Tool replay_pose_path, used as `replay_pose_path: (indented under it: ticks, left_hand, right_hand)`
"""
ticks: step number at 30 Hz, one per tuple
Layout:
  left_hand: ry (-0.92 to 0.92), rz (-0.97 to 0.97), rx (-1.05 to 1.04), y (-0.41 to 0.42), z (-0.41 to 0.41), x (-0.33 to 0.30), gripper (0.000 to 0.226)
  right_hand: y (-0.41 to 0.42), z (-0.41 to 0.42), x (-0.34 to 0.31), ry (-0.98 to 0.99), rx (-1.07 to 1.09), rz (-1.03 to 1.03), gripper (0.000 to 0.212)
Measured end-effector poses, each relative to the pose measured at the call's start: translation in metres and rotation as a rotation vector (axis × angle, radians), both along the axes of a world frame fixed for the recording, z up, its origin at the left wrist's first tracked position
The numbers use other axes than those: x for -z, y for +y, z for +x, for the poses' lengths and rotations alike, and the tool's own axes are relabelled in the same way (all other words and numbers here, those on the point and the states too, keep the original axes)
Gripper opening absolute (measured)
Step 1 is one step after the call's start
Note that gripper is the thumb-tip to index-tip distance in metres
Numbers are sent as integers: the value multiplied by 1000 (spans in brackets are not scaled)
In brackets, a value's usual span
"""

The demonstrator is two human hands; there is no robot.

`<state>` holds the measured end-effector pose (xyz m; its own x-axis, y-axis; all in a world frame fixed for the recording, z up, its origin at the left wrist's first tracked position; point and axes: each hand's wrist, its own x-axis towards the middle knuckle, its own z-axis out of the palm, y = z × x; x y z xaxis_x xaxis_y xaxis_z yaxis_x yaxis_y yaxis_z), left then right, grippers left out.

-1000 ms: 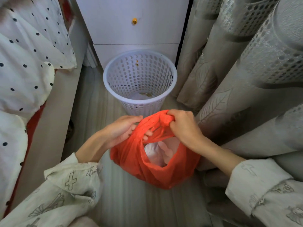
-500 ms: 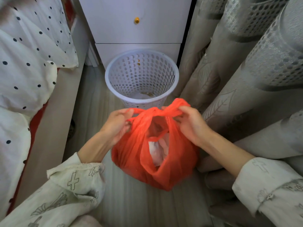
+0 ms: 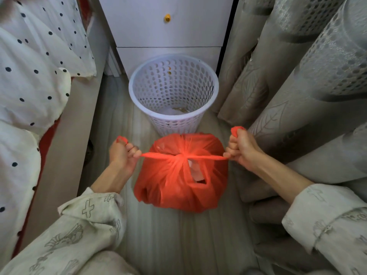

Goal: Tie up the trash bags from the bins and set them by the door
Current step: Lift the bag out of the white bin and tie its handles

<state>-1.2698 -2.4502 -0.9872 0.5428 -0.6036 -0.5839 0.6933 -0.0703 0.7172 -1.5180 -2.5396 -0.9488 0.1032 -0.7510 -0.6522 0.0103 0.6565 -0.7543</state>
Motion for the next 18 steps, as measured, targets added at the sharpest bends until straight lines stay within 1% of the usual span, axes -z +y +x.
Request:
replay_pose_path:
  ticks: [4, 6, 8, 10, 12, 14, 15, 16, 18]
  left_hand:
    - [-64, 89, -40, 0, 7, 5, 32]
    - [-83, 105, -38, -1, 6, 7, 32]
    - [-80, 86, -30, -1, 4, 8, 33]
    - [-48, 31, -26, -4, 3, 7, 32]
    - [15, -39, -26, -9, 4, 3, 31]
    - [89, -126, -13, -11, 0, -6, 28]
    - [104, -157, 22, -10, -4, -11, 27]
    - [101, -176, 78, -9, -9, -14, 29]
    - [84, -190, 226, -5, -20, -15, 35]
  right_hand:
    - [-4, -10, 11, 162, 4, 25, 33]
    - [-6, -13, 17, 241, -3, 3, 32]
    - [-7, -12, 21, 328, -32, -56, 32]
    - [-10, -9, 20, 372, -31, -119, 34]
    - [-14, -8, 17, 332, 14, -117, 34]
    - [-13, -10, 14, 259, 35, -49, 33]
    - [-11, -13, 12, 256, 15, 6, 35]
    - [-10, -14, 12, 243, -5, 70, 42]
    - [-6, -14, 12, 116, 7, 187, 57]
